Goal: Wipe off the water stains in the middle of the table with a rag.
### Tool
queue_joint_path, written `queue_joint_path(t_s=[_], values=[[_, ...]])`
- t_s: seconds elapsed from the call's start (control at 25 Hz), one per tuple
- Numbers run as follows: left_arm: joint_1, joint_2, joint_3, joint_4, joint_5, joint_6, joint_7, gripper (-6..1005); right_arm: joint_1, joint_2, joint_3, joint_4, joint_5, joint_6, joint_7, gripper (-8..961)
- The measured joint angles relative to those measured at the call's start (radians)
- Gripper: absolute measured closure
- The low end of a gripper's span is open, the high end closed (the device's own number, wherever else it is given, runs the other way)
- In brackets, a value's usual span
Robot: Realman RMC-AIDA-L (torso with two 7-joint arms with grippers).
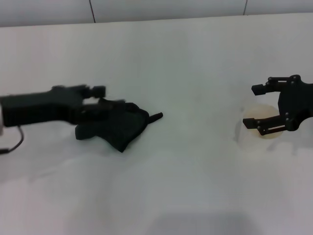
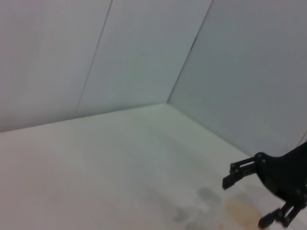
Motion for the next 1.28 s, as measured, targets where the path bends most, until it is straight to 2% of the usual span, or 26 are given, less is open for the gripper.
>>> queue_joint_path(t_s=[0.12,0.28,0.52,0.84,1.28], values=[[-0.002,0.002,-0.054,-0.090,0.070,0.000,0.064,136,-0.001,0.000,0.002,0.002,0.000,0.002,0.000,84],[-0.003,-0.002,-0.061,-0.163,0.136,-0.085,0.182,135,0.001,0.000,0.002,0.006,0.000,0.006,0.000,84],[-0.017,-0.005,-0.055,-0.254,0.067,-0.146,0.382,135,0.002,0.000,0.003,0.014,0.000,0.009,0.000,84],[-0.049,-0.001,-0.059,-0.418,-0.041,-0.090,0.614,134,-0.001,0.002,-0.004,0.017,0.000,0.011,-0.002,84],[-0.022,0.009,-0.111,-0.434,-0.036,-0.003,0.626,139,-0.005,0.002,-0.010,0.012,0.002,-0.015,-0.003,84]])
